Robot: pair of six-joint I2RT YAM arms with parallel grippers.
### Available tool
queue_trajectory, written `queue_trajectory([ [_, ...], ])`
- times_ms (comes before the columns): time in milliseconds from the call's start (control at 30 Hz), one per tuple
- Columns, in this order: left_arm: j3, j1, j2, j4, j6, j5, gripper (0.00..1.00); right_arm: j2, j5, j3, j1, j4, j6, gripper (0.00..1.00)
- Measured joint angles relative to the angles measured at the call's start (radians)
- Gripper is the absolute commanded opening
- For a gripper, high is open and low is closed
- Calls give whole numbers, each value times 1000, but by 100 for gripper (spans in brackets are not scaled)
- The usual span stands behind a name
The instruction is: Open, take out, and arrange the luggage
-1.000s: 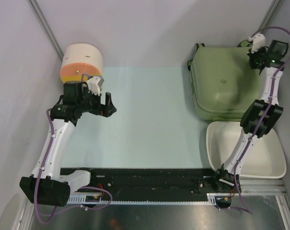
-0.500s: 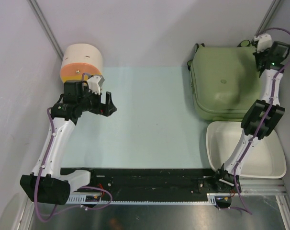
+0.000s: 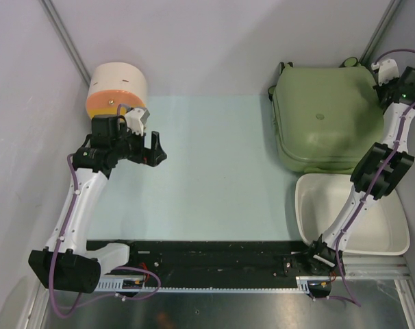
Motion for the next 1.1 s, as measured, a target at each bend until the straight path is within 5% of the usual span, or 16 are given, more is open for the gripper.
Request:
queue_trajectory([
  [400, 14, 0, 0, 0, -2, 1, 100, 122, -143, 246, -14, -247, -72, 0],
  [667, 23, 0, 3, 0, -2, 1, 100, 131, -211, 270, -16, -292, -75, 0],
  [1100, 25, 0, 28, 1, -2, 13, 100, -8, -299, -44, 100, -238, 120, 0],
])
